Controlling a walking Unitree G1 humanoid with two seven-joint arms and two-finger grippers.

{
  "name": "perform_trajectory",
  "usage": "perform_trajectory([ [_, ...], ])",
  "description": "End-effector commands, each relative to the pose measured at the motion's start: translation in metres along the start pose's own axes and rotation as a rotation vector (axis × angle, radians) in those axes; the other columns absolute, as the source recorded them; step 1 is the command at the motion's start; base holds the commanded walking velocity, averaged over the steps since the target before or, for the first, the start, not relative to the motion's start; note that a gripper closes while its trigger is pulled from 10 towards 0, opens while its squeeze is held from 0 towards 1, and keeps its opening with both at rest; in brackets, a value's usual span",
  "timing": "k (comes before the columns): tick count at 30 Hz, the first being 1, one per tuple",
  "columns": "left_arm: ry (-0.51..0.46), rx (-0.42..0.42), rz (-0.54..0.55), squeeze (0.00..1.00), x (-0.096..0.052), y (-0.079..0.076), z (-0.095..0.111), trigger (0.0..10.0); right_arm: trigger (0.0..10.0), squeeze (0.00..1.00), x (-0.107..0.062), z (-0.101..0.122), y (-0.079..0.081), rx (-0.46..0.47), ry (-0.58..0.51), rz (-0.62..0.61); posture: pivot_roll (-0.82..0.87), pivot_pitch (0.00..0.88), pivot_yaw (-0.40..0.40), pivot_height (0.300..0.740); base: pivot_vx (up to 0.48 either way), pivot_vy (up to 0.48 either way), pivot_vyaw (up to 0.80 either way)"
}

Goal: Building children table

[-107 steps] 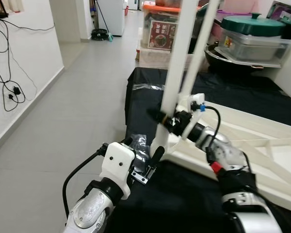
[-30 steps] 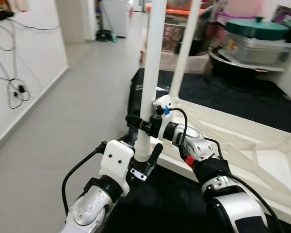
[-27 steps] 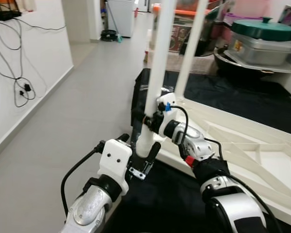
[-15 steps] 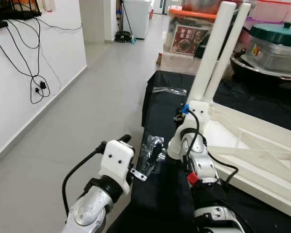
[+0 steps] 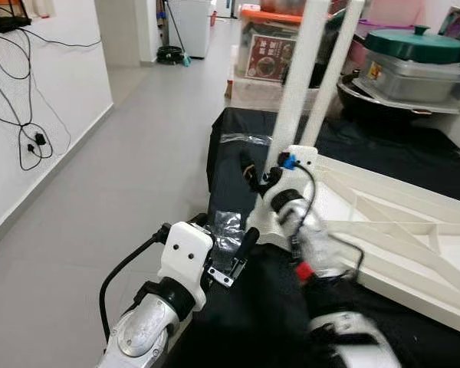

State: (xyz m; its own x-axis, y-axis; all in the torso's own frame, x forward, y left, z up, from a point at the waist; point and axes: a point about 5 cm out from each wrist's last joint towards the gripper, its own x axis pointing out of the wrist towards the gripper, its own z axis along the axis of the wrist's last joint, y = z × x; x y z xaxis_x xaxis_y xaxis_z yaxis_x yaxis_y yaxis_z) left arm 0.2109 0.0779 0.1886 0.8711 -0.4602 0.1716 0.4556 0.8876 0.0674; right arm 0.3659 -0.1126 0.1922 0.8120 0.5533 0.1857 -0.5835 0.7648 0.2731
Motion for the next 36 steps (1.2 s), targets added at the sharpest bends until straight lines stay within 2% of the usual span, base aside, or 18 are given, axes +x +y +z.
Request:
perform_trajectory([
  [1,0.019,-0.005,-0.003,0.00,0.001,-0.002,-0.005,10.0,10.0,0.00,0.007,-0.006,0.017,0.065,0.045,0.189,0.11,0.007,-0.104,0.740,0.000,0.000,0.00],
  [3,0.018,-0.005,-0.001,0.00,0.001,-0.001,-0.005,10.0,10.0,0.00,-0.001,-0.012,0.021,0.069,0.151,0.432,0.12,0.008,-0.107,0.740,0.000,0.000,0.00],
  [4,0.018,-0.005,-0.001,0.00,0.001,-0.001,-0.005,10.0,10.0,0.00,-0.001,-0.012,0.021,0.069,0.151,0.432,0.12,0.008,-0.107,0.740,0.000,0.000,0.00],
  [5,0.018,-0.004,-0.001,0.00,0.001,-0.001,-0.004,10.0,10.0,0.00,-0.006,-0.018,0.023,0.045,0.213,0.534,0.12,0.008,-0.108,0.740,0.000,0.000,0.00],
  [11,0.018,-0.002,0.002,0.00,0.001,-0.001,-0.004,10.0,10.0,0.00,-0.006,-0.032,0.026,-0.036,0.313,0.609,0.13,0.008,-0.111,0.740,0.000,0.000,0.00],
  [12,0.018,-0.001,0.003,0.00,0.001,-0.001,-0.004,10.0,0.0,0.00,0.001,-0.037,0.024,-0.096,0.320,0.532,0.13,0.005,-0.110,0.740,0.000,0.000,0.00],
  [14,0.018,-0.002,0.006,0.00,0.000,-0.001,-0.004,10.0,0.0,0.00,0.014,-0.040,0.018,-0.153,0.306,0.358,0.13,0.002,-0.108,0.740,0.000,0.000,0.00],
  [15,0.018,-0.002,0.006,0.00,0.000,-0.001,-0.004,10.0,0.0,0.00,0.014,-0.040,0.018,-0.153,0.306,0.358,0.13,0.002,-0.108,0.740,0.000,0.000,0.00],
  [16,0.019,-0.003,0.005,0.00,0.000,-0.001,-0.005,10.0,0.0,0.00,0.019,-0.031,0.007,-0.171,0.235,0.198,0.12,0.000,-0.104,0.740,0.000,0.000,0.00],
  [20,0.020,-0.003,0.003,0.00,-0.001,-0.001,-0.005,10.0,0.0,0.00,0.020,-0.023,0.001,-0.161,0.188,0.123,0.12,0.000,-0.106,0.740,0.000,0.000,0.00],
  [22,0.023,-0.003,0.002,0.00,-0.001,-0.001,-0.006,10.0,0.0,0.00,0.018,-0.012,-0.012,-0.147,0.121,-0.009,0.12,0.000,-0.106,0.740,0.000,0.000,0.00],
  [24,0.023,-0.003,0.002,0.00,-0.001,-0.001,-0.006,10.0,0.0,0.00,0.018,-0.012,-0.012,-0.147,0.121,-0.009,0.12,0.000,-0.106,0.740,0.000,0.000,0.00],
  [27,0.026,-0.005,-0.001,0.00,-0.002,-0.002,-0.007,10.0,0.0,0.00,-0.007,-0.006,-0.046,-0.239,0.060,-0.598,0.11,0.000,-0.096,0.740,0.000,0.000,0.00],
  [28,0.026,-0.005,-0.001,0.00,-0.002,-0.002,-0.007,10.0,0.0,0.00,-0.007,-0.006,-0.046,-0.239,0.060,-0.598,0.11,0.000,-0.096,0.740,0.000,0.000,0.00],
  [29,0.027,-0.006,-0.002,0.00,-0.002,-0.002,-0.007,10.0,0.0,0.00,-0.021,-0.010,-0.052,-0.268,0.056,-0.785,0.11,0.000,-0.097,0.740,0.000,0.000,0.00],
  [32,0.027,-0.006,-0.002,0.00,-0.002,-0.002,-0.007,10.0,0.0,0.00,-0.021,-0.010,-0.052,-0.268,0.056,-0.785,0.11,0.000,-0.097,0.740,0.000,0.000,0.00],
  [33,0.026,-0.005,-0.004,0.00,-0.002,-0.002,-0.008,10.0,0.0,0.00,-0.031,-0.018,-0.051,-0.270,0.075,-0.907,0.12,0.000,-0.095,0.740,0.000,0.000,0.00],
  [36,0.026,-0.005,-0.004,0.00,-0.002,-0.003,-0.008,10.0,0.0,0.00,-0.034,-0.025,-0.044,-0.265,0.095,-0.956,0.12,0.000,-0.096,0.740,0.000,0.000,0.00],
])
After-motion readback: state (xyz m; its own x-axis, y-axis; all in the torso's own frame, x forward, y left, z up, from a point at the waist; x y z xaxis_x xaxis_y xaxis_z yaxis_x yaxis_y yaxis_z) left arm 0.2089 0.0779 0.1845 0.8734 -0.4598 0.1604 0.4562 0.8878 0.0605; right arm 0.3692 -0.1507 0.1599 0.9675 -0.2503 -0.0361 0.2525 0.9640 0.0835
